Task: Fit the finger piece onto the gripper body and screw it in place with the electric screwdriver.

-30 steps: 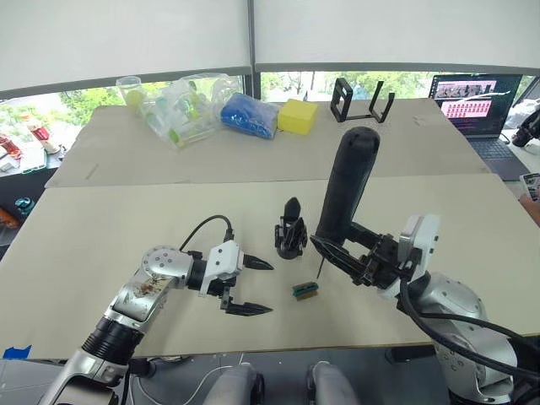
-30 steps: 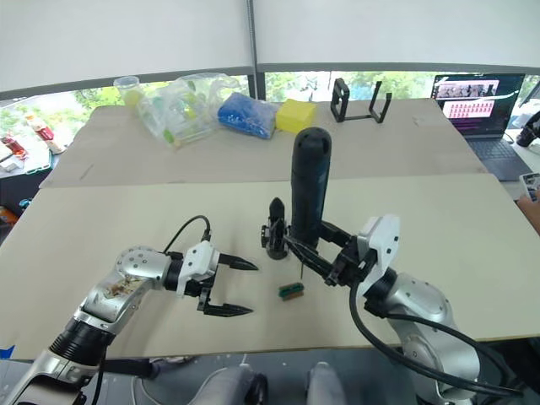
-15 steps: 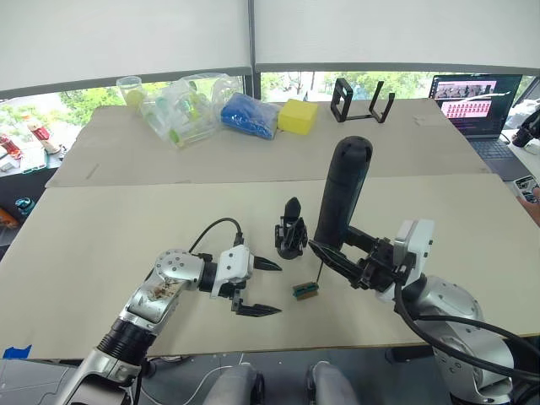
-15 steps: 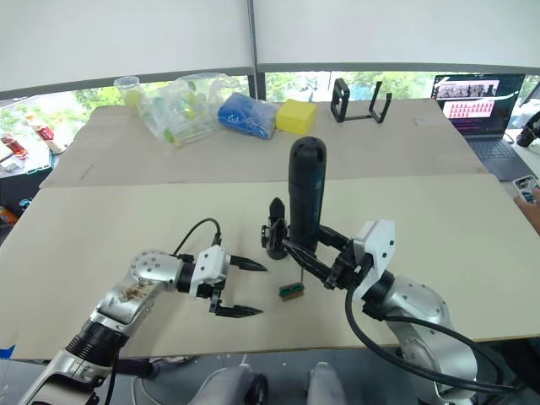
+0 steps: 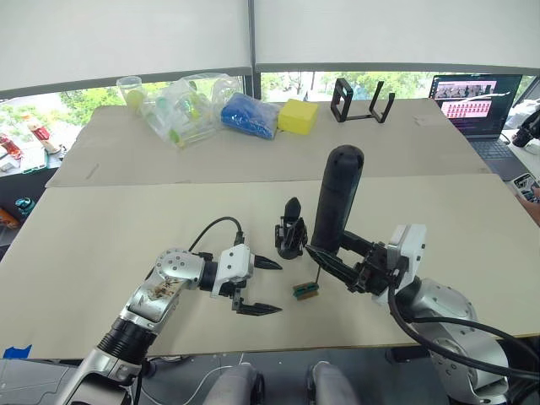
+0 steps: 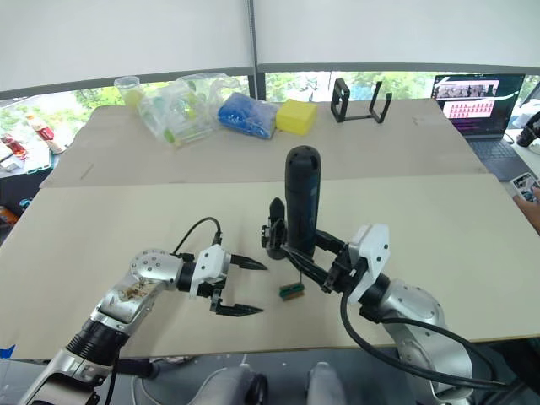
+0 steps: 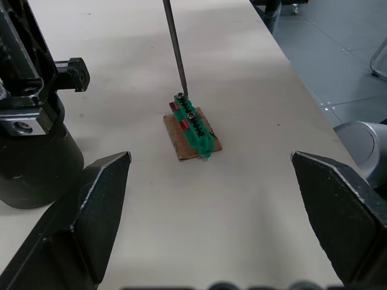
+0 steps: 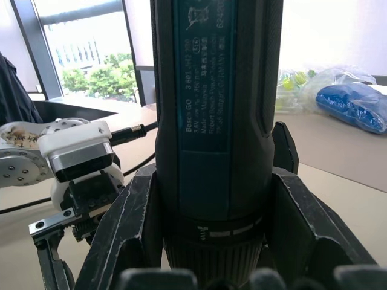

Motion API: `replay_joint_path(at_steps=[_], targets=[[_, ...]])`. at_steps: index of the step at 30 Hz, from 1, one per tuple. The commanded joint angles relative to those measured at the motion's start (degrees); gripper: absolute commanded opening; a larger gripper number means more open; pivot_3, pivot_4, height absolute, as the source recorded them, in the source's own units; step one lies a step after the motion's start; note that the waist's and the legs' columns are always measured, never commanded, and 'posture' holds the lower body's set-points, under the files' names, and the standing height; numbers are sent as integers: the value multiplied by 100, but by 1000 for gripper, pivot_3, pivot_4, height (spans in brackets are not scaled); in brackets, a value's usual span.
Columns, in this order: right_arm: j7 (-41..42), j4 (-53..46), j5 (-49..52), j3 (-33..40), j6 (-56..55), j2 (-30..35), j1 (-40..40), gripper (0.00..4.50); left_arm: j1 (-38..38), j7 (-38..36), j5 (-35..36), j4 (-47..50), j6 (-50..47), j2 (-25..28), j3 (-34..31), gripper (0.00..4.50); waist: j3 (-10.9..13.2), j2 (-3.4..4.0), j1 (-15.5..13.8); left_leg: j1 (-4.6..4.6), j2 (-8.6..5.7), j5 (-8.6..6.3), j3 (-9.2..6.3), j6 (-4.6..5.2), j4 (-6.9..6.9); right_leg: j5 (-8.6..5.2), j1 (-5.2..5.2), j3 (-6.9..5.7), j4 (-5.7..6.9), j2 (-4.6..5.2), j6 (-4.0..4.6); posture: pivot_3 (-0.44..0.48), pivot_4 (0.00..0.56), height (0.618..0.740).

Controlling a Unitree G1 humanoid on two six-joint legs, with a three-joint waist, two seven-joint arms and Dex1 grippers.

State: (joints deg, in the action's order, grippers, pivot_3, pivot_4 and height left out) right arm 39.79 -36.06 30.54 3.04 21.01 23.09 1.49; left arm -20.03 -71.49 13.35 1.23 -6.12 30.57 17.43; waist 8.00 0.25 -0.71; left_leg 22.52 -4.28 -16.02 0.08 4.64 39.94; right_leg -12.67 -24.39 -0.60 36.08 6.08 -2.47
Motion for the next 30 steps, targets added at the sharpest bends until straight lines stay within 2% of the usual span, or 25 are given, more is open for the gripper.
replay_joint_path(at_steps=[1, 30], targets=[[10, -188, 83, 68, -308, 5, -75, 1913, -106, 8, 18, 57, 78, -25, -35, 4500, 0, 0, 1, 0, 0, 0, 0, 0, 0, 0, 0, 0, 0, 0, 0, 0, 150, 740], [87, -275, 389, 10, -59, 335, 21, 1913, -196, 46, -23, -61, 138, -76, -25, 4500, 1, -2, -2, 0, 0, -2, 0, 3, 0, 0, 2, 0, -2, 1, 0, 0, 150, 740]])
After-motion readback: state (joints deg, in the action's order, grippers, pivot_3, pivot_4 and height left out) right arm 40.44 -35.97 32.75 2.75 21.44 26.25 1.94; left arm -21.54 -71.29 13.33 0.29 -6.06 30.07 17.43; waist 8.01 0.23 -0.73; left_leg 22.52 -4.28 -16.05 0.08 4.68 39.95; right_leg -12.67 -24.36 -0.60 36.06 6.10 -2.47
